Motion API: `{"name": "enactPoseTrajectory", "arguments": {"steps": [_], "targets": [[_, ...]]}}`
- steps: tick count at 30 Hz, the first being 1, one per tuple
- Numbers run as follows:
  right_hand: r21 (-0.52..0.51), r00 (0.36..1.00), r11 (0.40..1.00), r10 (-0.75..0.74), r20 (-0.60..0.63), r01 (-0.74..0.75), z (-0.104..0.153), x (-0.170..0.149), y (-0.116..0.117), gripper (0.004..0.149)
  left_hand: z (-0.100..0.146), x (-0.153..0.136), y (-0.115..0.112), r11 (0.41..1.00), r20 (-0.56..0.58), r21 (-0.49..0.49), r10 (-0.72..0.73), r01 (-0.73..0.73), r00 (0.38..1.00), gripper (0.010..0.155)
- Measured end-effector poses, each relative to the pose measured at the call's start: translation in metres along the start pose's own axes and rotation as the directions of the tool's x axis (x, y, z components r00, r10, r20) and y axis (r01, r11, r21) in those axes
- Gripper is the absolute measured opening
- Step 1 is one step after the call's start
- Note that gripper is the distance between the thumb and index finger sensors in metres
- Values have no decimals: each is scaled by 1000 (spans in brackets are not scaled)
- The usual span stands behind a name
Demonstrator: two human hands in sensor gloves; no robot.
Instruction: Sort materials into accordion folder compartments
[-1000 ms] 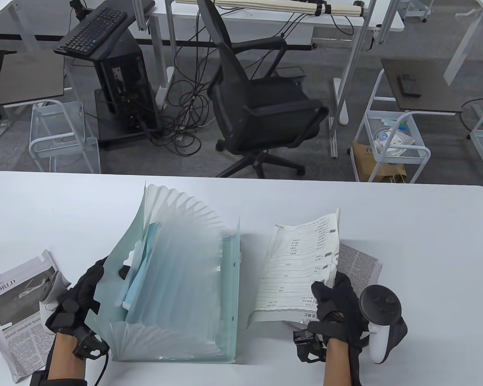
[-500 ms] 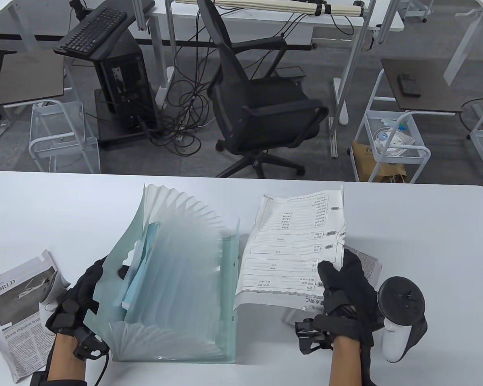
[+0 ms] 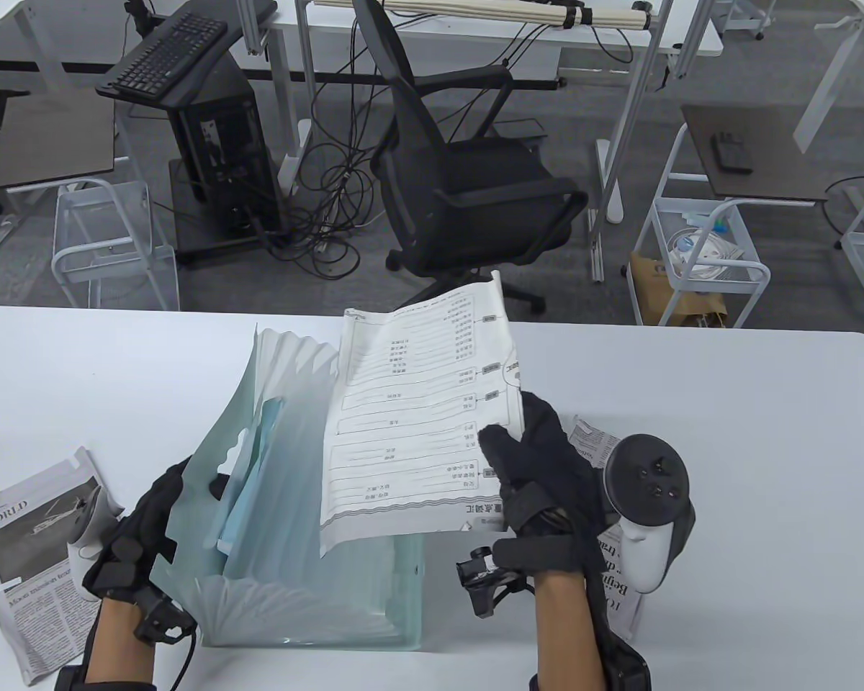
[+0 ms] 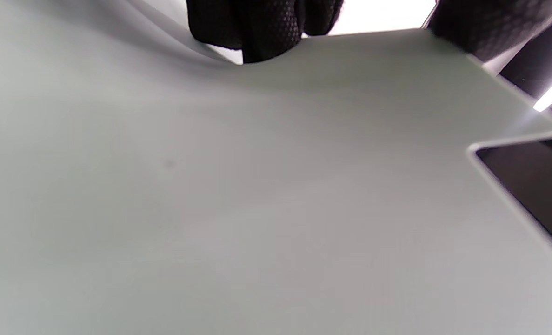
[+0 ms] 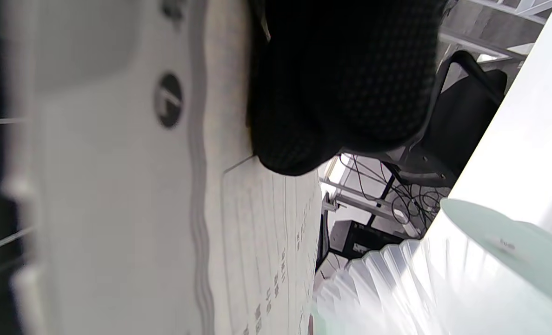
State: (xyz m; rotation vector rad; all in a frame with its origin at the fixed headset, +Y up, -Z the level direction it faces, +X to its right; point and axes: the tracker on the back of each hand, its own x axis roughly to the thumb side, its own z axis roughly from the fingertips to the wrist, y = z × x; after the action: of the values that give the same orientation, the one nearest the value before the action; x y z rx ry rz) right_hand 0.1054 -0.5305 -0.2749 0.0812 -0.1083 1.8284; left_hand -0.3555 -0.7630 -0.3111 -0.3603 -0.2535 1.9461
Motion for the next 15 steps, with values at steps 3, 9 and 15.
{"name": "enactPoseTrajectory", "arguments": {"steps": [3,9,15], "targets": [[40,999,999,36,-6,-36,-5,5,15,57,0,0,0,1000,3,1,4,-4,1000,80],[61,986,985,164,-30,-162,-10,10,30,57,0,0,-1,1000,2,-2,5,-5,1000,80],[76,977,975,212,-31,-209,-11,17,39,58,0,-1,0,1000,-1,-2,-1,1,1000,80]]}}
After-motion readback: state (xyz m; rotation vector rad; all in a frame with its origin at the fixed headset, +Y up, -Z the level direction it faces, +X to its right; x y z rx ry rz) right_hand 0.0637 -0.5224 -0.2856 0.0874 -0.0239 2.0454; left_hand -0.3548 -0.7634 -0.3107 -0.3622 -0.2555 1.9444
